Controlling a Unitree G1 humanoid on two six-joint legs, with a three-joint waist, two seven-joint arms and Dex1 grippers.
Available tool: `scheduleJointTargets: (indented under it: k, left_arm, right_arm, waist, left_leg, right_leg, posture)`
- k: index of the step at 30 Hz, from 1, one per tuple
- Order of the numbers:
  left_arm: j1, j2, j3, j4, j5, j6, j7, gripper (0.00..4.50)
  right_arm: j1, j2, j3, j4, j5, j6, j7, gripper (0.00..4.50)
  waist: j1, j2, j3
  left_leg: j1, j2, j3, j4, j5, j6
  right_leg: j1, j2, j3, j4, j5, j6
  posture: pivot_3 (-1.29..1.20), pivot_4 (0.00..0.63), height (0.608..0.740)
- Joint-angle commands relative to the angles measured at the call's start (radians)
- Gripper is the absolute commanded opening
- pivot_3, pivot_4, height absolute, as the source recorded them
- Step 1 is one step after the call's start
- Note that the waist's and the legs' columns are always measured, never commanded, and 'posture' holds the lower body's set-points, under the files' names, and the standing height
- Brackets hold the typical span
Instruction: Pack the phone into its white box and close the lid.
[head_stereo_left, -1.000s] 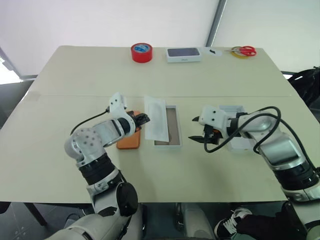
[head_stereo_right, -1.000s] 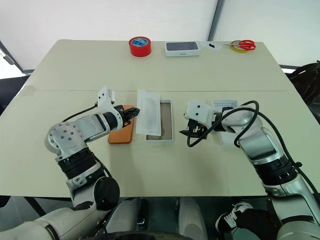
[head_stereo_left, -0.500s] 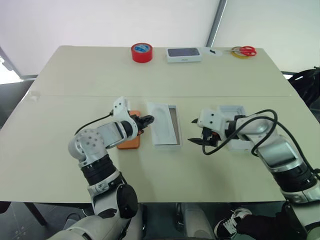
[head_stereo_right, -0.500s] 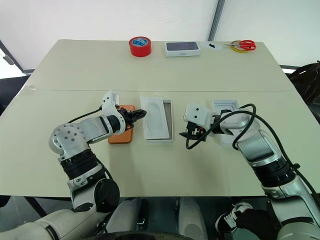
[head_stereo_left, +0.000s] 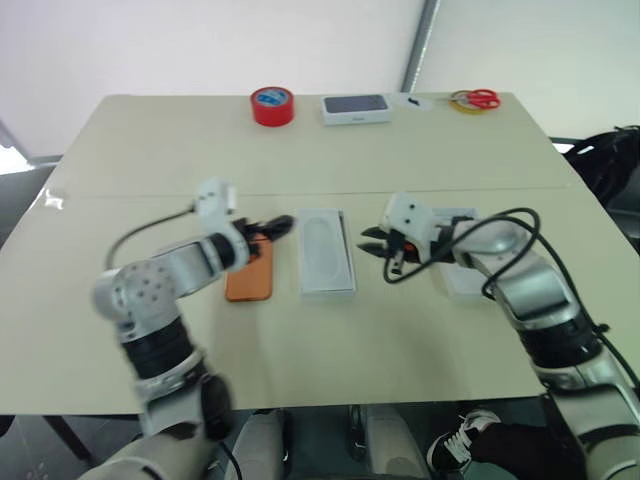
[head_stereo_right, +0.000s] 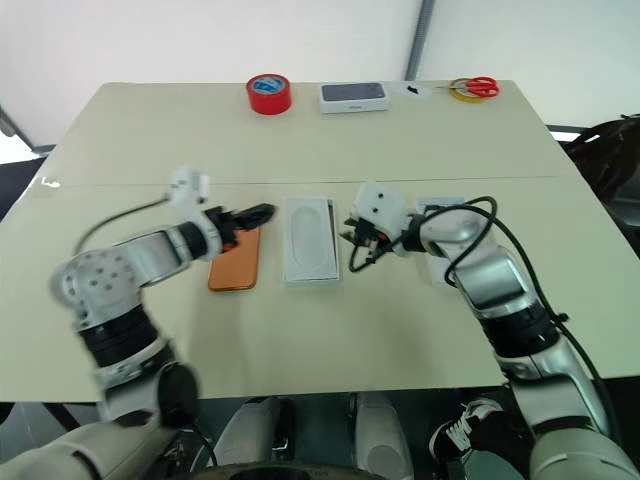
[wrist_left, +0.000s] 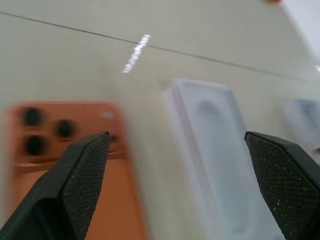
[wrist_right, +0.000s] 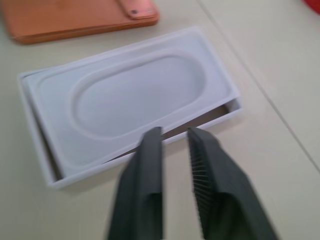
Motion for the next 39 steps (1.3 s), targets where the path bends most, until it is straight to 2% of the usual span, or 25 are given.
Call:
scheduleJointTargets:
  k: [1,5,9,13,18,28,39]
  left_arm:
    - [0.073,0.103,-0.122,-0.036,0.064,-0.229,-0.157,4.5]
    - [0.197,0.228,-0.157,-0.04,0.121,-0.464,-0.316,4.5]
    - [0.293,0.304,-0.171,-0.037,0.156,-0.616,-0.419,4.5]
    - [0.351,0.323,-0.149,-0.045,0.135,-0.659,-0.468,4.5]
    - [0.381,0.318,-0.144,-0.056,0.144,-0.674,-0.462,4.5]
    - [0.394,0.302,-0.151,-0.071,0.143,-0.678,-0.44,4.5]
    - [0.377,0.29,-0.163,-0.057,0.151,-0.681,-0.438,4.5]
  right_arm:
    - [-0.058,0.07,0.036,0.046,-0.046,0.012,-0.082,0.04]
    - [-0.123,0.188,0.093,0.164,-0.117,-0.032,-0.187,0.04]
    - [-0.194,0.26,0.144,0.293,-0.178,-0.072,-0.237,0.04]
    - [-0.246,0.313,0.155,0.408,-0.206,-0.117,-0.274,0.04]
    - [-0.265,0.318,0.187,0.511,-0.277,-0.158,-0.306,0.04]
    - [-0.164,0.22,0.222,0.305,-0.313,-0.072,-0.157,0.04]
    - [-0.083,0.137,0.251,0.069,-0.276,0.008,0.034,0.04]
  waist:
    - [0.008,0.0,0.0]
    - [0.001,0.0,0.0]
    - [0.002,0.0,0.0]
    - [0.003,0.0,0.0]
    - [-0.003,0.0,0.0]
    - [-0.001,0.0,0.0]
    - [0.001,0.0,0.0]
  left_leg:
    - [-0.001,0.0,0.0,0.0,0.0,0.0]
    - [-0.003,-0.001,0.002,0.001,0.0,0.0]
    - [-0.003,-0.001,0.002,0.0,0.0,0.0]
    - [-0.004,-0.001,0.002,0.0,0.0,0.0]
    - [-0.003,0.0,0.001,0.0,0.0,0.001]
    - [-0.003,0.0,0.001,0.0,0.0,0.001]
    - [-0.003,0.001,0.001,0.0,0.0,0.001]
  right_leg:
    - [-0.001,-0.001,0.0,0.0,0.0,-0.001]
    - [-0.002,-0.003,0.001,-0.001,0.001,-0.003]
    - [-0.004,-0.004,0.0,-0.001,0.001,-0.003]
    - [-0.004,-0.004,0.0,-0.001,0.001,-0.003]
    - [-0.004,-0.003,0.0,0.0,0.002,-0.002]
    - [-0.004,-0.002,0.0,0.0,0.003,0.0]
    - [-0.003,-0.001,-0.001,0.0,0.003,0.0]
  posture:
    - [0.0,0.15,0.736]
    - [0.0,0.15,0.736]
    - [0.0,0.15,0.736]
    - [0.0,0.15,0.736]
    - [0.0,0.15,0.736]
    - [0.0,0.15,0.736]
    - [0.0,0.15,0.736]
